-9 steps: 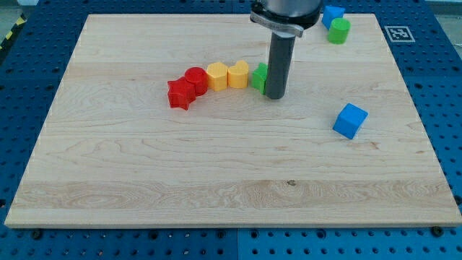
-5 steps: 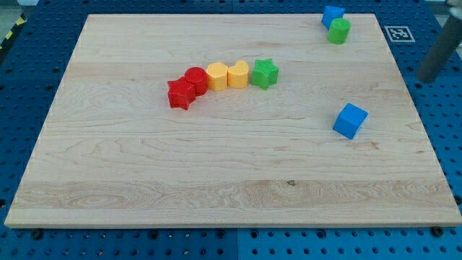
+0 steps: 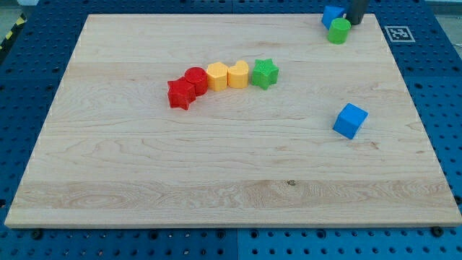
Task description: Move the green circle to the green star
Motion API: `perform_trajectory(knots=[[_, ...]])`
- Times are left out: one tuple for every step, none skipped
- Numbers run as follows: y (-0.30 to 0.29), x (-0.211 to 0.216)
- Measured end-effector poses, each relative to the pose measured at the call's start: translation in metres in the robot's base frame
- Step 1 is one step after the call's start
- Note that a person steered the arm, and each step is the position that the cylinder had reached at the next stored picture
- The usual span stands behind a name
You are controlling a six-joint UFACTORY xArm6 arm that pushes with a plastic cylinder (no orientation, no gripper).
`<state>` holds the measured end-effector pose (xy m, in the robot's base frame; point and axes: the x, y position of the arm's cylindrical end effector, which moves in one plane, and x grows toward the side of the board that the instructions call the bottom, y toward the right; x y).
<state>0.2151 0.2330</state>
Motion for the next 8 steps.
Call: perform_trajectory(knots=[[-0.021, 0.005], [-0.024, 0.023], [-0.024, 0.052], [-0.024, 0.084], [-0.024, 0.120], [-0.018, 0.138], [0.011, 0.145], [-0.009, 0.150]])
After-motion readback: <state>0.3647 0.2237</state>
